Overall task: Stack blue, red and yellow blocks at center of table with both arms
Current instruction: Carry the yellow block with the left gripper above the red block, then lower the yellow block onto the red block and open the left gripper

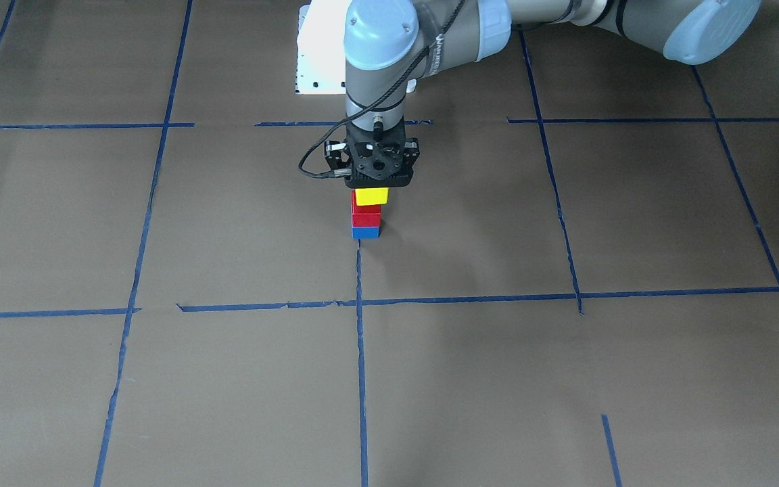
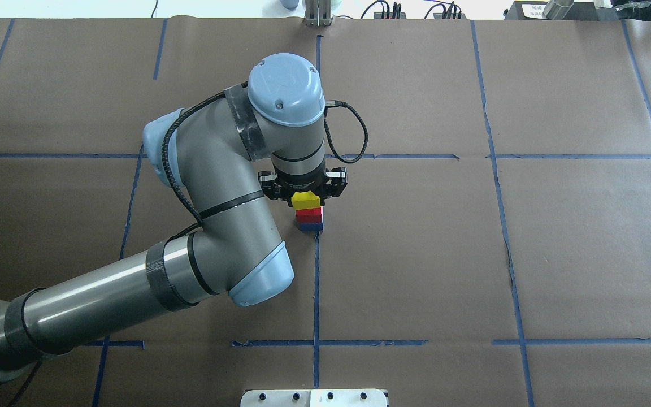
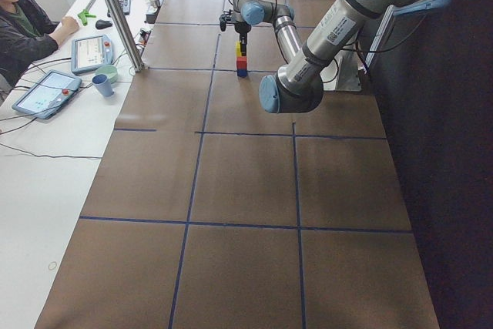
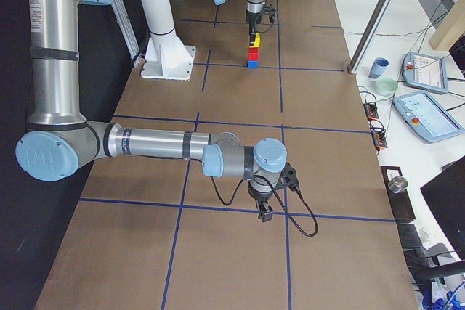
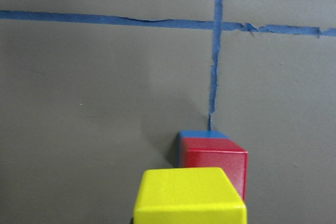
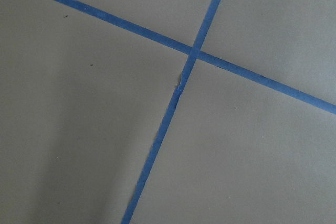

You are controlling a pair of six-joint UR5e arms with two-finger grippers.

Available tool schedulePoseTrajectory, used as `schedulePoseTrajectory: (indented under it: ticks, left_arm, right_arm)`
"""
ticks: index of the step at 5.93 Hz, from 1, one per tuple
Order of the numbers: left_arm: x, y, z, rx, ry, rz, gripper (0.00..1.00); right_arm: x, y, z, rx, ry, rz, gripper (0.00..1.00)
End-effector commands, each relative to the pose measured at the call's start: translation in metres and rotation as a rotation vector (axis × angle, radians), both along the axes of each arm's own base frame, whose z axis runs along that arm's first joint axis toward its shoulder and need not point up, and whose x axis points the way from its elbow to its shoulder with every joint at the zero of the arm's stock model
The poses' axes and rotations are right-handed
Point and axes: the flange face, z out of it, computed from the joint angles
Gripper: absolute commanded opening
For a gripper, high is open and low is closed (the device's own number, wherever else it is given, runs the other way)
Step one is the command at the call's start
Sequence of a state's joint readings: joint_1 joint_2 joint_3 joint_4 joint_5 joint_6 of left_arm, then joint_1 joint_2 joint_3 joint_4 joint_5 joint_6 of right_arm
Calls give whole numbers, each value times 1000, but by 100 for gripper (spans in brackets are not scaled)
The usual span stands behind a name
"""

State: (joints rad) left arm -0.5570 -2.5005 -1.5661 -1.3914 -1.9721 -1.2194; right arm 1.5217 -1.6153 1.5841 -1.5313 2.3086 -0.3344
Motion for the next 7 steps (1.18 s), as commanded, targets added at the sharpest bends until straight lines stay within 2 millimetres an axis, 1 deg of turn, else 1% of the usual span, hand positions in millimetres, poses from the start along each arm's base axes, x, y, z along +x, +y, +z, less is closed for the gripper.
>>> schedulePoseTrajectory:
  ticks: [1, 2, 4, 6, 7]
  left_arm:
    - [10, -5, 3, -8, -17, 5, 0]
    - [13, -5, 9, -13, -27, 8, 0]
    - [17, -7, 14, -16, -32, 10, 1]
    - [17, -6, 13, -14, -27, 13, 5]
    - [17, -6, 11, -13, -24, 14, 5]
  right_arm:
    - [0, 0, 0, 1, 0, 0, 100]
    - [0, 1, 1, -2, 0, 0, 100]
    - [0, 1, 2, -3, 0, -1, 100]
    - [0, 0, 2, -3, 0, -1, 100]
    - [0, 1, 3, -4, 0, -1, 100]
